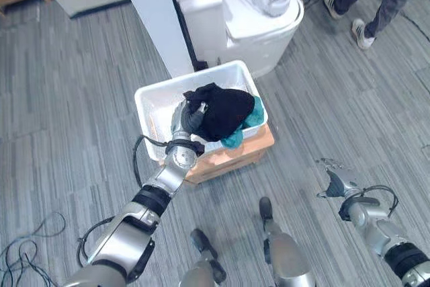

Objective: Tidy up the quilt and then pick up the clothes from the bed and put them into the laundry hamper.

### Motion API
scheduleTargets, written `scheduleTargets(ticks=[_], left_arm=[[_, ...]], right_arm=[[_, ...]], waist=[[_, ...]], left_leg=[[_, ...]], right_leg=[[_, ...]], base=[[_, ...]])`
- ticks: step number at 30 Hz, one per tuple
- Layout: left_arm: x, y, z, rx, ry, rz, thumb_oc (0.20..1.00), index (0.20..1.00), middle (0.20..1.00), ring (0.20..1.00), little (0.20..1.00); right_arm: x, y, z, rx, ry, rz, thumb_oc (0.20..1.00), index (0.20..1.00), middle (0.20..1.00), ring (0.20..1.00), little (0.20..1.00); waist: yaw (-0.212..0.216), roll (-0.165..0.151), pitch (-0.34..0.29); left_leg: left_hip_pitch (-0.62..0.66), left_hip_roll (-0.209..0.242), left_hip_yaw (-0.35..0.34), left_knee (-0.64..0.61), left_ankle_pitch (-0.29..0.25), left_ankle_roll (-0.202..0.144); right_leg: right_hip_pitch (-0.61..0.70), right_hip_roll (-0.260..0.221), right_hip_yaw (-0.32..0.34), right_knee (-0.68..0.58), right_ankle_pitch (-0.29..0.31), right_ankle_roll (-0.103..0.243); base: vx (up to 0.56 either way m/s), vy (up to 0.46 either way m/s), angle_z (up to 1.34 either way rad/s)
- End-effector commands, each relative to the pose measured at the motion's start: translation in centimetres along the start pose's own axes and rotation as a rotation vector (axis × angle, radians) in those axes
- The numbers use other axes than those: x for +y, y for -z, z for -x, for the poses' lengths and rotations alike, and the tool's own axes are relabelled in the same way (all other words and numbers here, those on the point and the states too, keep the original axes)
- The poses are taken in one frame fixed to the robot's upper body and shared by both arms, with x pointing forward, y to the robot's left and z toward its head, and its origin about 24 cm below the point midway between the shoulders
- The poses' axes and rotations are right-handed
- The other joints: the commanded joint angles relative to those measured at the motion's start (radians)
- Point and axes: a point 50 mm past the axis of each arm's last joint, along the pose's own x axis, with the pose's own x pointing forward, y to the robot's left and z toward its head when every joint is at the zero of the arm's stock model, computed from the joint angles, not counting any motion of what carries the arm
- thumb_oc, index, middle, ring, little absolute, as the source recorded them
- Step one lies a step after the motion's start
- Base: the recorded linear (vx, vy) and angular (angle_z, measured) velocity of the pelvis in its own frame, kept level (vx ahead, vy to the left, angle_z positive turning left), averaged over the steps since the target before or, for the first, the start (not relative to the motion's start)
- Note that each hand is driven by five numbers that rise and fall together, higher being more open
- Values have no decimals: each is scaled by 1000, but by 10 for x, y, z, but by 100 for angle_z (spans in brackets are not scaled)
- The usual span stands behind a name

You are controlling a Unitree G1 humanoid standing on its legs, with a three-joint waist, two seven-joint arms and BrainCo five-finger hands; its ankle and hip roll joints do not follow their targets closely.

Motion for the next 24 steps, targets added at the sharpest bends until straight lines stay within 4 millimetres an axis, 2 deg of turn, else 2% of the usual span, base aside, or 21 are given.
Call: scheduleTargets(ticks=[1,5,8,9,10,11,12,13,14,16,17,18,19,20,21,24], left_arm=[[12,-35,-15,-121,12,95,1000,1000,1000,1000,1000],[22,-35,-5,-142,-36,297,1000,1000,1000,1000,1000],[46,-35,-1,-177,-141,441,1000,1000,1000,1000,1000],[79,-20,2,-177,-241,368,1000,1000,1000,1000,1000],[80,-20,2,-177,-241,366,1000,1000,1000,1000,1000],[98,-1,7,-132,-300,266,1000,1000,1000,1000,1000],[106,22,15,-57,-343,233,1000,1000,1000,1000,1000],[106,23,16,-56,-344,233,1000,1000,1000,1000,1000],[105,33,22,-25,-348,259,1000,1000,1000,1000,1000],[87,107,67,258,-254,279,1000,1000,1000,1000,1000],[87,107,66,258,-255,279,1000,1000,1000,1000,1000],[73,139,91,416,-230,302,1000,1000,1000,1000,1000],[52,167,123,573,-203,389,1000,1000,1000,1000,1000],[30,200,166,788,-161,378,1000,1000,1000,1000,1000],[30,199,166,787,-162,378,1000,1000,1000,1000,1000],[1,227,228,1063,-92,352,1000,1000,1000,1000,1000]], right_arm=[[-19,0,-11,12,79,-41,1000,1000,1000,1000,1000],[4,14,1,81,-8,-66,1000,1000,1000,1000,1000],[16,24,11,130,-53,-83,1000,1000,1000,1000,1000],[30,36,23,187,-106,-116,1000,1000,1000,1000,1000],[30,36,23,186,-107,-117,1000,1000,1000,1000,1000],[43,44,33,239,-150,-153,1000,1000,1000,1000,1000],[57,51,41,300,-188,-181,1000,1000,1000,1000,1000],[57,50,41,299,-189,-181,1000,1000,1000,1000,1000],[62,53,44,326,-202,-194,1000,1000,1000,1000,1000],[86,69,60,478,-290,-233,1000,1000,1000,1000,1000],[86,68,60,476,-290,-233,1000,1000,1000,1000,1000],[92,72,65,529,-300,-269,1000,1000,1000,1000,1000],[99,72,67,589,-308,-337,1000,1000,1000,1000,1000],[107,72,70,647,-315,-403,1000,1000,1000,1000,1000],[107,71,70,646,-314,-404,1000,1000,1000,1000,1000],[115,65,70,680,-323,-469,1000,1000,1000,1000,1000]], waist=[[-1,-4,-18],[8,7,-37],[16,11,-65],[28,17,-95],[28,16,-94],[36,19,-109],[48,20,-123],[46,20,-122],[52,20,-130],[70,26,-151],[70,26,-152],[74,28,-156],[78,30,-159],[84,31,-161],[84,31,-163],[97,29,-169]], left_leg=[[42,56,-14,-2,-7,-82],[84,55,-15,-2,-14,-84],[122,51,-23,-2,-25,-85],[158,48,-31,-2,-37,-85],[160,47,-31,-2,-37,-85],[184,46,-34,-2,-45,-85],[203,46,-42,-2,-50,-85],[204,45,-42,-2,-50,-85],[206,45,-48,-2,-46,-84],[232,44,-60,-2,-53,-83],[228,45,-60,-2,-49,-83],[234,44,-62,-2,-51,-81],[240,42,-64,-2,-53,-77],[248,38,-68,-2,-60,-73],[244,39,-67,-2,-56,-73],[246,33,-74,-2,-62,-67]], right_leg=[[5,-45,5,11,-103,128],[49,-54,-7,11,-115,120],[94,-55,-16,11,-127,116],[138,-56,-23,10,-138,115],[140,-56,-23,10,-138,115],[167,-56,-29,10,-143,115],[192,-57,-36,10,-151,114],[194,-57,-37,10,-151,114],[199,-55,-38,9,-150,111],[236,-59,-50,12,-162,109],[233,-58,-50,10,-157,107],[240,-58,-52,10,-159,105],[248,-60,-51,9,-161,104],[257,-62,-53,9,-164,105],[253,-61,-52,8,-160,104],[259,-69,-54,4,-159,105]], base=[[0,0,0],[50,10,-4],[90,-9,13],[109,-6,25],[136,-5,24],[66,-21,8],[66,-21,8],[16,-35,10],[16,-2,18],[31,5,16],[9,4,5],[-2,16,3],[13,53,9],[2,40,9],[-10,40,10],[-7,30,3]])
